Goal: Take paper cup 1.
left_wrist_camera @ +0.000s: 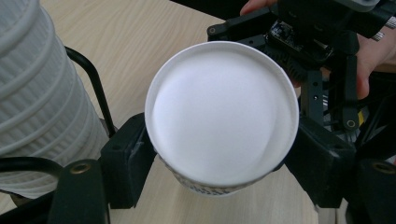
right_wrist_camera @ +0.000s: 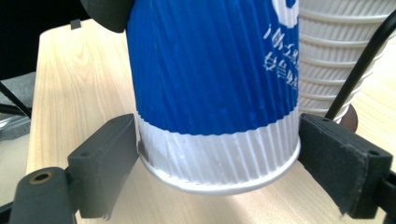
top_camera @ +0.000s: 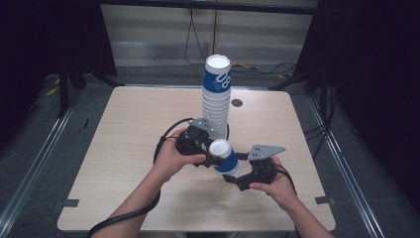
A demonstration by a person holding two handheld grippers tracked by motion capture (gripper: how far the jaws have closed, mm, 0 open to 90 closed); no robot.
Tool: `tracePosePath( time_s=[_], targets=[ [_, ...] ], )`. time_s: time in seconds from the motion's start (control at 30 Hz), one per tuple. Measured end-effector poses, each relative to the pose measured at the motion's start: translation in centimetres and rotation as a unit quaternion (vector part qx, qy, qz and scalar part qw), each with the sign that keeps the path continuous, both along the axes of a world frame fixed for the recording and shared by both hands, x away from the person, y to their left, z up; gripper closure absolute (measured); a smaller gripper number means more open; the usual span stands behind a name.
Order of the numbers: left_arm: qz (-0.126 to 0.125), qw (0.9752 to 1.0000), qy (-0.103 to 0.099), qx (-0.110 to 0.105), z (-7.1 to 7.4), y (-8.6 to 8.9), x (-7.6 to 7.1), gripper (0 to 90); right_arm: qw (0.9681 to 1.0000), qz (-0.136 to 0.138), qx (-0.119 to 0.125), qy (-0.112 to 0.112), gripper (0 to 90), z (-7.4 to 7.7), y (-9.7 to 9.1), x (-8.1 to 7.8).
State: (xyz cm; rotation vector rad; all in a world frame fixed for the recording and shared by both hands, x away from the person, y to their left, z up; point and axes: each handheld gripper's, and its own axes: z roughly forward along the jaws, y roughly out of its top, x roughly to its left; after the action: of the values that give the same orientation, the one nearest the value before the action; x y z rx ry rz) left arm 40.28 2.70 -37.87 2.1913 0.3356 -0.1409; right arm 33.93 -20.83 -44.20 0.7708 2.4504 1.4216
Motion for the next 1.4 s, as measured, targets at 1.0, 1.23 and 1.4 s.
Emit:
tracePosePath(
  time_s=[1.0, 1.23, 1.4],
  targets=[
    [-0.014, 0.9999, 0.006, -0.006, 0.56, -0.35, -0.21, 28.3, 1.0000, 0.005, -0.001, 0.006, 10.6, -0.52, 0.44, -0.24],
    [-0.016, 0.9998, 0.007, -0.007, 0.32, -0.33, -0.17, 28.4, 1.0000, 0.006, 0.001, 0.005, 12.1, -0.35, 0.65, -0.03],
    [-0.018, 0.9998, 0.008, -0.004, 0.14, -0.28, -0.21, 28.3, 0.9999, 0.004, 0.000, 0.010, 15.1, -0.42, 0.59, -0.20]
  ],
)
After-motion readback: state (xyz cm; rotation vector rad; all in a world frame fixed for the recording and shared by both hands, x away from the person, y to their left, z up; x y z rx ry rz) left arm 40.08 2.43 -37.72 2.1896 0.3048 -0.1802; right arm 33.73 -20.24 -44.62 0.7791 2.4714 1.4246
